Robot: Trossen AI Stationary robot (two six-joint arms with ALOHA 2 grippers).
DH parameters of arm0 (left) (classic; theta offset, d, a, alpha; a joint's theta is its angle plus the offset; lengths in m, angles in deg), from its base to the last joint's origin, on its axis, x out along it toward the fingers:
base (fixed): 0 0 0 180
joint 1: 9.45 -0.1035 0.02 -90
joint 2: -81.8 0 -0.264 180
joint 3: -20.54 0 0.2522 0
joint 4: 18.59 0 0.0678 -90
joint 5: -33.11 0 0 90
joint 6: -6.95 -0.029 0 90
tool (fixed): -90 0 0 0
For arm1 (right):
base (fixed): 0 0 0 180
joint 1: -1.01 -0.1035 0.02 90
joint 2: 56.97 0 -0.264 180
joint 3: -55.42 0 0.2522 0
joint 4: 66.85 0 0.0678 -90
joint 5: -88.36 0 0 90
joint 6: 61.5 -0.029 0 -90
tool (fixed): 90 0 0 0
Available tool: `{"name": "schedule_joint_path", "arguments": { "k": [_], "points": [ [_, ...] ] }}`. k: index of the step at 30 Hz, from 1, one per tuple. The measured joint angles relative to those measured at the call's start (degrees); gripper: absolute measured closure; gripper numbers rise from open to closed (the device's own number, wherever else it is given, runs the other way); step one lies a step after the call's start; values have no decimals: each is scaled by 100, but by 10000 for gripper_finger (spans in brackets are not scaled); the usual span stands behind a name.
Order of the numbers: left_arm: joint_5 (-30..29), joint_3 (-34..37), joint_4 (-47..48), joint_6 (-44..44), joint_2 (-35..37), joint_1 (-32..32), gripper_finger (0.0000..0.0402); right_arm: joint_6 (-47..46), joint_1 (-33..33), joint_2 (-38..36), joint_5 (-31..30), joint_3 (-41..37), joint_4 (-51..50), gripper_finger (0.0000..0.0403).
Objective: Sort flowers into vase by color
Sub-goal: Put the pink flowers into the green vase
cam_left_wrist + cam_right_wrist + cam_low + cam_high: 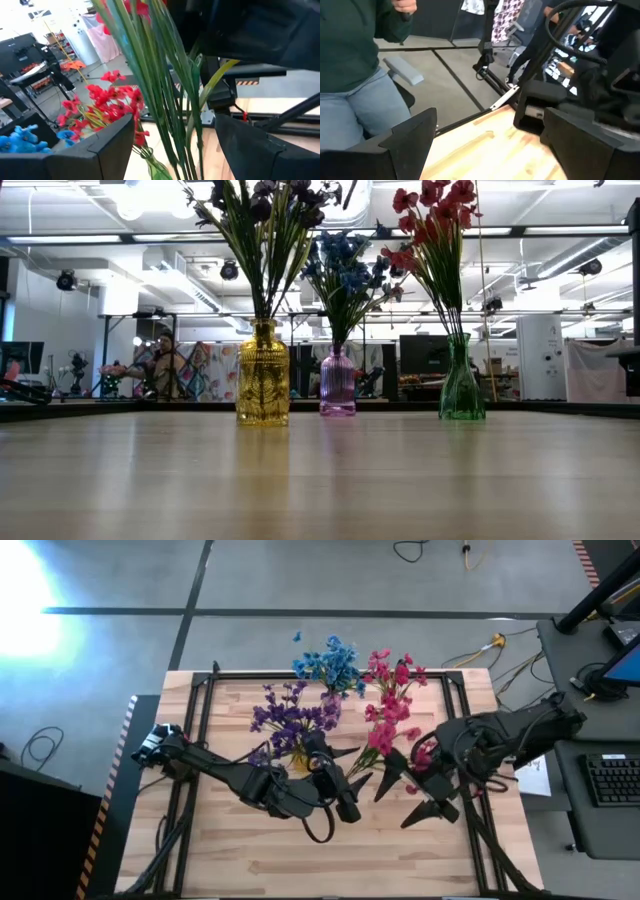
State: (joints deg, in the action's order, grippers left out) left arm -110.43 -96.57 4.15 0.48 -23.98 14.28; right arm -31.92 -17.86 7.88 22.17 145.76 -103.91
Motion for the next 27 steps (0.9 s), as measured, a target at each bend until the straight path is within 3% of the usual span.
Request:
{"name": "schedule_joint_path", "arguments": {
  "k": [4, 8, 18, 27],
  "points": [
    [5, 2, 49, 78, -202, 9, 155, 0, -69, 142, -5, 0, 1, 44],
    [1, 4, 47, 125, -327, 39, 197, -1, -103, 242, -149, 0, 4, 44],
    [-37, 4, 85, 170, -383, 103, 389, -647, -123, 354, -129, 2, -149, 44],
    [-351, 4, 412, 463, -382, 122, 398, -960, -216, 340, -127, 2, -523, 44]
  ]
}}
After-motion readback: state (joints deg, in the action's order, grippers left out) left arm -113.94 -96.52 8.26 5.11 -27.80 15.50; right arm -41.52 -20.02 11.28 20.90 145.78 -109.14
